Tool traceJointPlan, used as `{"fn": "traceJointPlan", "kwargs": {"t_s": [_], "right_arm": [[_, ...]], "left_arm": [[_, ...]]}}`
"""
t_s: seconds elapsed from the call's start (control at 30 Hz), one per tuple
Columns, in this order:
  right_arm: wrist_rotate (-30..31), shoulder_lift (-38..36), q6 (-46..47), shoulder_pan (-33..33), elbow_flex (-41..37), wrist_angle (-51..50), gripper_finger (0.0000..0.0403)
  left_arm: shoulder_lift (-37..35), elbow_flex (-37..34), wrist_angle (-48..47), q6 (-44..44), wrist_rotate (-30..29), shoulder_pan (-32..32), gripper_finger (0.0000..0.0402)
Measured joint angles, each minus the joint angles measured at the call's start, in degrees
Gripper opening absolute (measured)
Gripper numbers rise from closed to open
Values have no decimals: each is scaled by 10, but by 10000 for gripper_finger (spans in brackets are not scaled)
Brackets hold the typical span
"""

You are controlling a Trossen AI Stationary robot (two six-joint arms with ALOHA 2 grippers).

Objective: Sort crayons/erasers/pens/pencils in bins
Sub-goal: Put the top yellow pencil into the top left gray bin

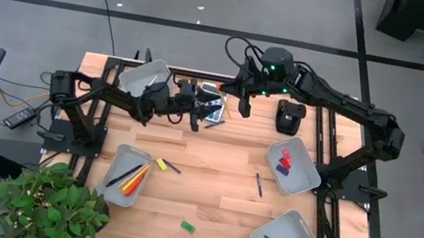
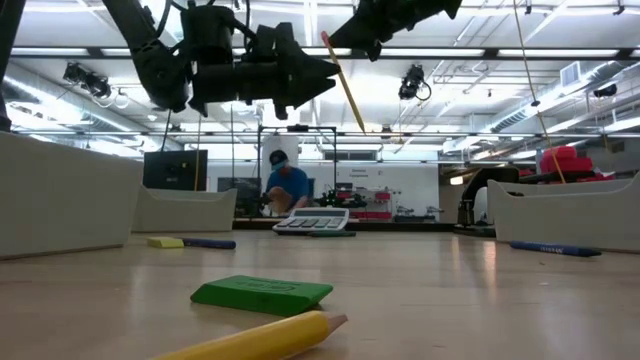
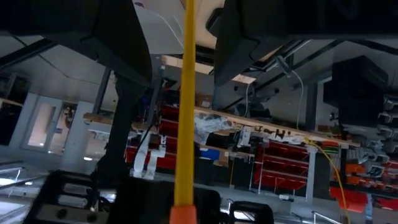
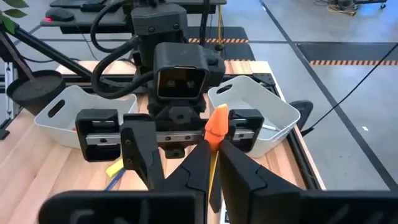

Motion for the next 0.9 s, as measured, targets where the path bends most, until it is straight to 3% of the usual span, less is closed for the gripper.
{"fn": "traceJointPlan", "kwargs": {"t_s": [0.2, 0.5, 0.67, 0.83, 0.9], "right_arm": [[0, 0, 9, 9, 0, 4, 36], [0, 0, 13, 13, 0, 2, 36], [0, 0, 10, 10, 0, -7, 36], [5, 0, 3, 6, 0, -16, 36], [0, 0, 3, 3, 0, -23, 37]], "left_arm": [[3, 44, -32, 8, -1, -4, 176], [4, 92, -178, 20, -11, -4, 161], [4, 91, -184, 19, -13, -4, 111], [4, 91, -189, 18, -11, -4, 27], [4, 91, -191, 14, -12, -4, 24]]}}
